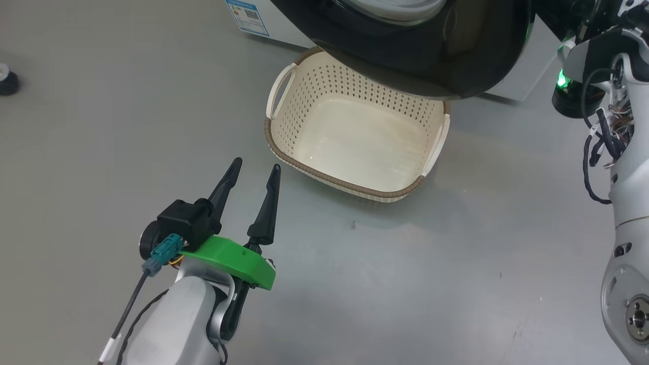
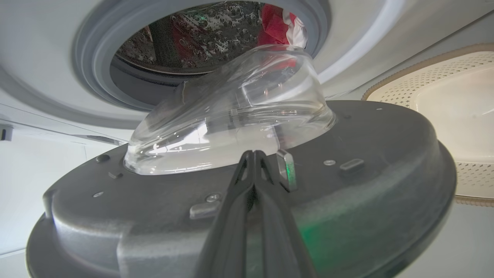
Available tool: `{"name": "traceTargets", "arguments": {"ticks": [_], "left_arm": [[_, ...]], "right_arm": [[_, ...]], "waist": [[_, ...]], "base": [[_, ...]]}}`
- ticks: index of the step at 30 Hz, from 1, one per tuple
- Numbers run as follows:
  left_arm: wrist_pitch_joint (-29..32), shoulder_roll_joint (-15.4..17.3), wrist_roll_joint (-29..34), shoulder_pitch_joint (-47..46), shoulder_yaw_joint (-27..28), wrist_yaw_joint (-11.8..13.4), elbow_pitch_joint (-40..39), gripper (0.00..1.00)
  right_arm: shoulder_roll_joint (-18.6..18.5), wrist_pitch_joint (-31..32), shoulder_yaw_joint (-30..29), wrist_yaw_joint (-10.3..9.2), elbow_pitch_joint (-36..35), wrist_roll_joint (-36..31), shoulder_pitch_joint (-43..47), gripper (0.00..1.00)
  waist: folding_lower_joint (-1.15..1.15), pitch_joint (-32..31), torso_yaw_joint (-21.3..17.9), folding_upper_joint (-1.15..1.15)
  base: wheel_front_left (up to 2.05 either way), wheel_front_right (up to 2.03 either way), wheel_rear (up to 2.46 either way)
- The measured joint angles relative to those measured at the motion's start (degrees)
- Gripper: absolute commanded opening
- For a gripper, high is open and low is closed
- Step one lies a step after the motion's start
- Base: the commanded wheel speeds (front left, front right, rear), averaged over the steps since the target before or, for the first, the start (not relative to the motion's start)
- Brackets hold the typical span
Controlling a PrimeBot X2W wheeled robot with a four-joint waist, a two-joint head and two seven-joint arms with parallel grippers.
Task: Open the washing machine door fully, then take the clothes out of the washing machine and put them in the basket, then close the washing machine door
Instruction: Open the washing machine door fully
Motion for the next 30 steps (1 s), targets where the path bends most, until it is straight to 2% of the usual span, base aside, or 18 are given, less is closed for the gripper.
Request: {"name": "traceTargets", "arguments": {"ticks": [20,22,26,30], "left_arm": [[0.00,0.03,0.92,1.85,0.54,0.20,-0.08,1.00],[0.00,0.03,0.93,1.86,0.87,0.21,-0.09,1.00],[0.00,0.07,1.22,1.92,1.52,0.47,-0.01,1.00],[0.00,0.07,1.38,2.04,1.71,0.47,0.07,1.00]], "right_arm": [[1.13,0.79,1.34,0.12,-0.93,0.33,2.07,0.00],[1.12,-0.20,2.15,1.22,-1.54,-0.63,2.09,0.00],[0.09,-2.34,5.54,4.69,-2.59,-5.58,2.79,0.00],[-2.40,-5.09,8.34,7.95,-3.52,-10.28,4.43,0.00]], "waist": [[0.00,-2.96,-0.75,0.00],[0.00,-3.03,-0.85,0.00],[0.00,-3.63,-1.25,0.00],[0.00,-4.58,-1.67,0.00]], "base": [[0.00,0.00,0.00],[0.00,0.00,0.00],[0.00,0.00,0.00],[0.00,0.00,0.00]]}}
